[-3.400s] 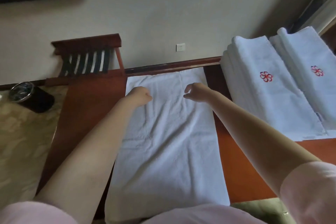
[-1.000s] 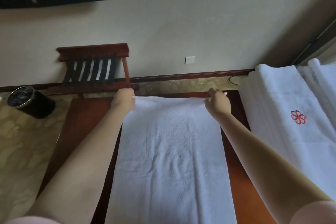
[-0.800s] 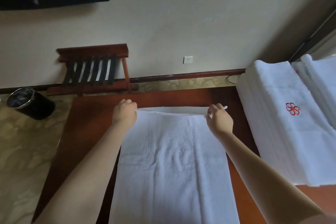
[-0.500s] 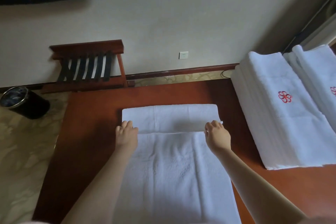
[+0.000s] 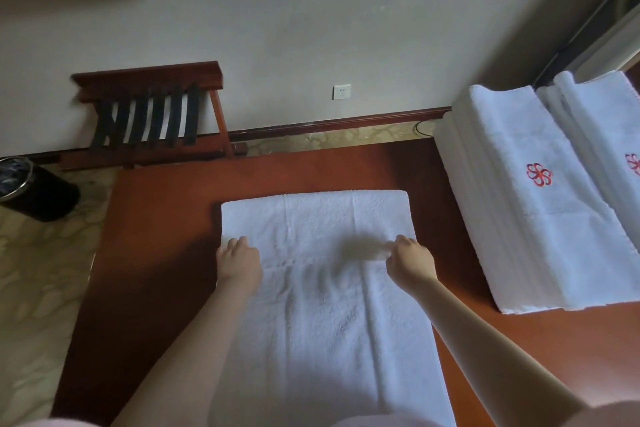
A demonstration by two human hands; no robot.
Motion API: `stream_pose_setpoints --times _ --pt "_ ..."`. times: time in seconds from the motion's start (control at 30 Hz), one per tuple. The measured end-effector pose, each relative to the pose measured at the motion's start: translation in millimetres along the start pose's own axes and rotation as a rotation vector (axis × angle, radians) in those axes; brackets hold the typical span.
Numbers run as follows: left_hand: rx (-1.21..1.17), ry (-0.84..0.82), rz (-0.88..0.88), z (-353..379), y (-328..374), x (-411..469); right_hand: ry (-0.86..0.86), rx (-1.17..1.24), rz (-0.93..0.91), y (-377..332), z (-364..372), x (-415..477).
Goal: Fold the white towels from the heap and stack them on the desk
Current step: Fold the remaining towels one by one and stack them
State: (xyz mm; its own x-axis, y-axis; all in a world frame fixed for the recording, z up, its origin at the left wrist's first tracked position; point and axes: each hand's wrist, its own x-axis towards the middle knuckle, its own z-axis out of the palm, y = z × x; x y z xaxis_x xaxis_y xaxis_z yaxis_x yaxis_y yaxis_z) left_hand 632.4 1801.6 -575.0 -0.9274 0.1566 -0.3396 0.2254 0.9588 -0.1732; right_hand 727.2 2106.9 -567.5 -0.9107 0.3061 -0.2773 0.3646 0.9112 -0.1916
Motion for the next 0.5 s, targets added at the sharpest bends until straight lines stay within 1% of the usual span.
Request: stream_pose_setpoints --times 0.07,0.1,0.2,0.27,0.33,0.4,0.5 --pt "-0.147 0.106 0.041 -4.5 6.4 7.6 0.039 -0.016 -0.097 -4.4 -2.5 10.9" --pt "-0.229 0.132 0.070 -7.7 13.0 11.5 0.043 -0.003 -0.130 -10.0 -3.2 16.3" --pt "-0.393 0.091 0.156 -15.8 44.1 21.0 -0.013 0.092 -0.224 -38.0 1.7 31.9" --pt "-0.460 0.038 0.171 -14.2 62.1 26.3 -0.035 0.133 -0.297 -59.9 10.2 39.0" --pt "-0.456 -0.015 0.170 -2.6 68.4 30.2 -0.053 0.111 -0.356 -75.2 22.0 43.7" --pt "-0.399 -0.061 0.168 13.4 62.4 32.0 -0.078 0.071 -0.368 -77.5 33.6 48.9" --pt "-0.295 -0.056 0.197 29.8 43.9 38.9 -0.106 0.015 -0.399 -63.1 45.1 59.9"
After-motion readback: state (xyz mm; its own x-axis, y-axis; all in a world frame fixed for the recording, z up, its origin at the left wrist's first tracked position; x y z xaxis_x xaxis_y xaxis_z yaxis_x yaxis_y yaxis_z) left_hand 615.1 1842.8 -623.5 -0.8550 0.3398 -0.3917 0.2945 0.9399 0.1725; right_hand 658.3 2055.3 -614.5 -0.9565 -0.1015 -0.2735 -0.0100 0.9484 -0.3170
